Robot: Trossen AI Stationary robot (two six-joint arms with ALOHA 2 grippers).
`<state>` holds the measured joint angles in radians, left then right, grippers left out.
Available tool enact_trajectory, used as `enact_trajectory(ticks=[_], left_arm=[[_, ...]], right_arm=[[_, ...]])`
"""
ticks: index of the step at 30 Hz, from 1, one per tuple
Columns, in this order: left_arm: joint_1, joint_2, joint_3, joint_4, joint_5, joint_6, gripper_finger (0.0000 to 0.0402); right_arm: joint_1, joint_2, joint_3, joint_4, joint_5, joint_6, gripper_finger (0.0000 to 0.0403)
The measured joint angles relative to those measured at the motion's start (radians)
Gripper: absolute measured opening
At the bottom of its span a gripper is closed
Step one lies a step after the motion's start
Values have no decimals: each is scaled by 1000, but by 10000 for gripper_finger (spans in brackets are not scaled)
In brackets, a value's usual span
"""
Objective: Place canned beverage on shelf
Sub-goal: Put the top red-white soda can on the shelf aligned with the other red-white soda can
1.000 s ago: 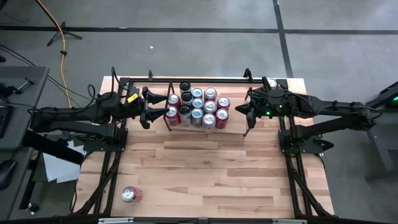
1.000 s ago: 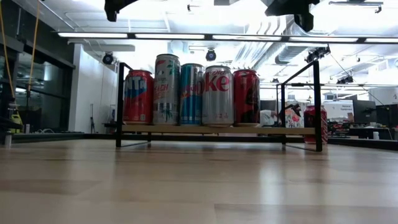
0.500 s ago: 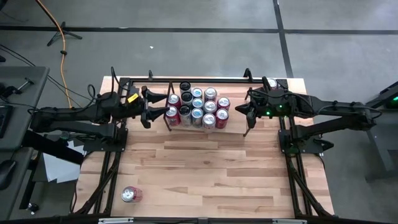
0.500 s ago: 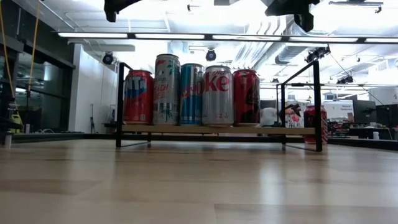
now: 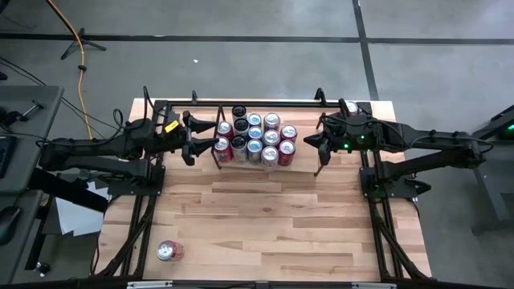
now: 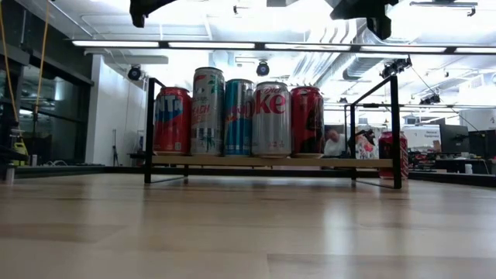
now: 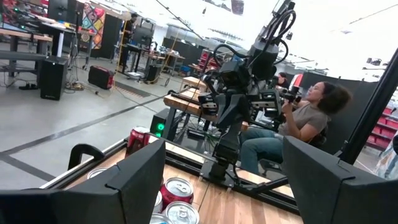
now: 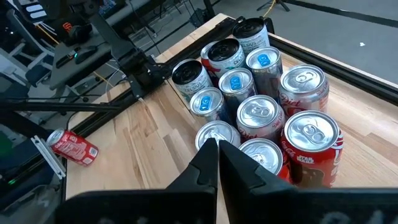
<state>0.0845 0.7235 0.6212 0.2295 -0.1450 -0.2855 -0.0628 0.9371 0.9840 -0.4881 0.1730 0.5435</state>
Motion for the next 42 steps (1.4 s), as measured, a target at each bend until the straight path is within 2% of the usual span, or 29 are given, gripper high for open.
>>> enact_trajectory(ticks=[15, 18, 25, 32, 36, 42], left_arm=[[0, 0, 0, -1, 0, 16, 275], [0, 0, 0, 0, 0, 18, 275], [0, 0, 0, 0, 0, 2, 275], [-1, 0, 0, 0, -37, -21, 275], [-1, 0, 0, 0, -83, -46, 275], [0, -3, 0, -1, -87, -45, 275]], right_arm=[[-10, 0, 0, 5, 20, -26, 0], [-10, 0, 0, 5, 50, -96, 0], [-10, 0, 0, 4, 104, -375, 0], [-10, 1, 0, 4, 140, -413, 7], [-10, 1, 0, -1, 140, -413, 61], [-9, 8, 2, 1, 204, -327, 222]])
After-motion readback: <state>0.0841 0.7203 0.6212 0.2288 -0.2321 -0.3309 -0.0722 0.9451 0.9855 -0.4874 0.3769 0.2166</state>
